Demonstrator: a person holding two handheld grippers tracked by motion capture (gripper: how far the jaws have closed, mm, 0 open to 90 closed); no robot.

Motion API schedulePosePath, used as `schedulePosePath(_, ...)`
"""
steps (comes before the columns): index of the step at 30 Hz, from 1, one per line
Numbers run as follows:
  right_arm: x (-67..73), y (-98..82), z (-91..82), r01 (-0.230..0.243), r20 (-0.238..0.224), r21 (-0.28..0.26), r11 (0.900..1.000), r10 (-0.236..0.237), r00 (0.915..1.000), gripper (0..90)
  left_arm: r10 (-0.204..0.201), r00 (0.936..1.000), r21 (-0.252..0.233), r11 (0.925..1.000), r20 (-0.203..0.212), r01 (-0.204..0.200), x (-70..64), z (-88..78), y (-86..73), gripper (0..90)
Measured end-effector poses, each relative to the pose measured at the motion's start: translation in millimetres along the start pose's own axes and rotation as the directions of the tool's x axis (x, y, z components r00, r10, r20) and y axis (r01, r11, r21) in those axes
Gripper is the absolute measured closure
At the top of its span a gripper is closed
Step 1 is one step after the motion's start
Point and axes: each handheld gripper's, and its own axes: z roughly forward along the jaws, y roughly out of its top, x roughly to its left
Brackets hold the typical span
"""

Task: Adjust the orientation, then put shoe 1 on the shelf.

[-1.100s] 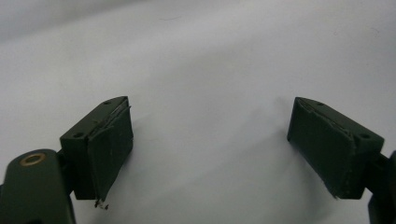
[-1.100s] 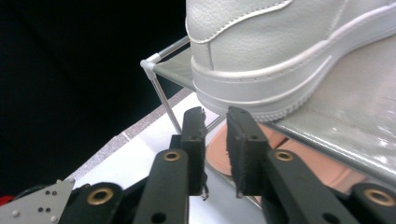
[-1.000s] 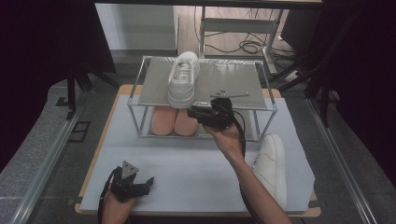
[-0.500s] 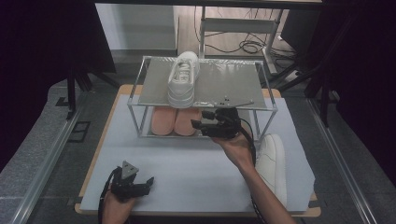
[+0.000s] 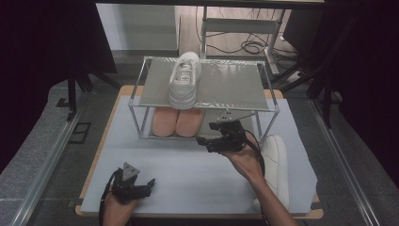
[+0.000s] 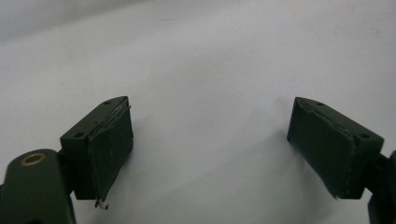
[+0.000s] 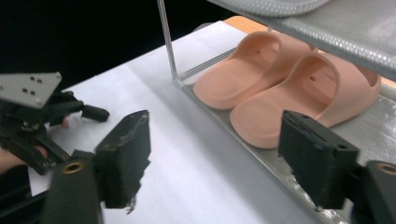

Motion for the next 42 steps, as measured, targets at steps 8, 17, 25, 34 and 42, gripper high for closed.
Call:
schedulePosePath(8, 3.3, -17.2, -2.1, 0.081, 0.016, 0.039, 0.996, -0.082, 0.9965, 10.1, -0.001, 1.0000, -0.001, 1.0000, -0.001, 0.001, -0.2, 0.0, -0.1, 14.3)
schedulePosePath(17, 1.3, -34.2, -8.3, 0.098, 0.019, 0.073, 0.993, -0.100, 0.9948, 0.0, -0.001, 1.0000, -0.001, 1.0000, -0.002, 0.001, -0.2, -0.1, -0.1, 14.4)
schedulePosePath(25, -3.1, -52.1, -22.6, 0.041, 0.017, 0.088, 0.995, -0.043, 0.9990, 0.9, -0.002, 1.0000, -0.002, 1.0000, -0.002, 0.002, -0.2, 0.0, -0.2, 14.4)
schedulePosePath(34, -9.4, -68.3, -40.5, -0.026, 0.018, 0.122, 0.992, 0.024, 0.9995, 2.0, -0.003, 1.0000, -0.003, 1.0000, -0.003, 0.003, -0.4, 0.0, -0.3, 14.4)
schedulePosePath(42, -7.4, -79.4, -53.6, -0.017, 0.028, 0.174, 0.985, 0.012, 0.9995, 5.7, -0.003, 1.0000, -0.003, 1.0000, -0.003, 0.003, -0.4, -0.1, -0.4, 14.4)
